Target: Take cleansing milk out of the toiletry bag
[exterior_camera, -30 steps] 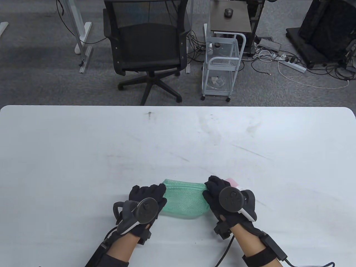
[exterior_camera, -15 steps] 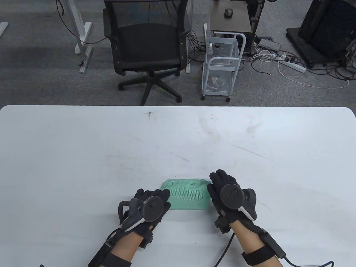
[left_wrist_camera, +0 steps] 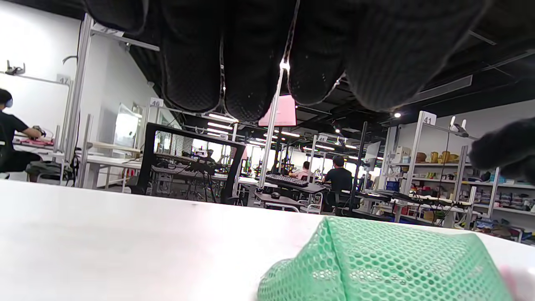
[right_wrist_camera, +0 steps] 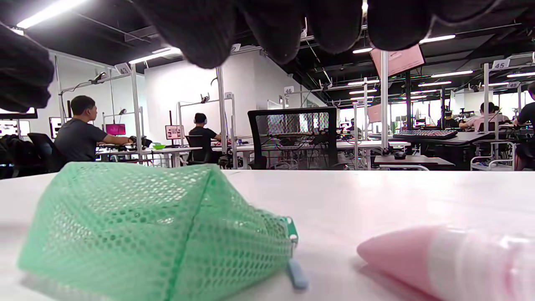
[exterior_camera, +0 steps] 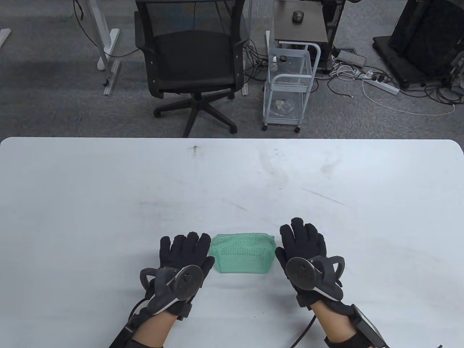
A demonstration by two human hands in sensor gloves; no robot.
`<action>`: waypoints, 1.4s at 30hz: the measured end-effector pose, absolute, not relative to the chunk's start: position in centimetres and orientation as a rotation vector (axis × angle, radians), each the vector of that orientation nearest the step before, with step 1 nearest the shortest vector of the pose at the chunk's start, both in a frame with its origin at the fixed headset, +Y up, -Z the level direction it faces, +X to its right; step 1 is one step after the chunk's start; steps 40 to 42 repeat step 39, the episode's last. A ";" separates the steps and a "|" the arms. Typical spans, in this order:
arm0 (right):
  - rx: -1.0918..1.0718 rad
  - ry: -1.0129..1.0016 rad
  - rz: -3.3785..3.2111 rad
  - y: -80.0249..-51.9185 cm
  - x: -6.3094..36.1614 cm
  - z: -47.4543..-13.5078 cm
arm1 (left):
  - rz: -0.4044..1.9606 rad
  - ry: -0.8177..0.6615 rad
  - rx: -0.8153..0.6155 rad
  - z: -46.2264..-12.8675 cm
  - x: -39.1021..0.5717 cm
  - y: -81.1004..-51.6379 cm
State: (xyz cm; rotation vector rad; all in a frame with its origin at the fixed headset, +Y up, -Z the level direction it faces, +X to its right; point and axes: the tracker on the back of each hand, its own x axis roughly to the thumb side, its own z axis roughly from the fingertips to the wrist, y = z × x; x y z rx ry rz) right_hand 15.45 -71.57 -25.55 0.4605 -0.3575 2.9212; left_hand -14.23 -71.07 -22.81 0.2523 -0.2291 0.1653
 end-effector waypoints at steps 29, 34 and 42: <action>0.608 -0.216 3.012 -71.8 12.8 -23.7 | 0.143 -0.252 0.223 -22.1 -13.4 -70.9; 0.607 -0.216 3.015 -71.8 12.7 -23.7 | 0.143 -0.252 0.219 -22.1 -13.4 -70.9; 0.601 -0.212 3.017 -71.8 12.7 -23.7 | 0.144 -0.251 0.214 -22.1 -13.3 -71.0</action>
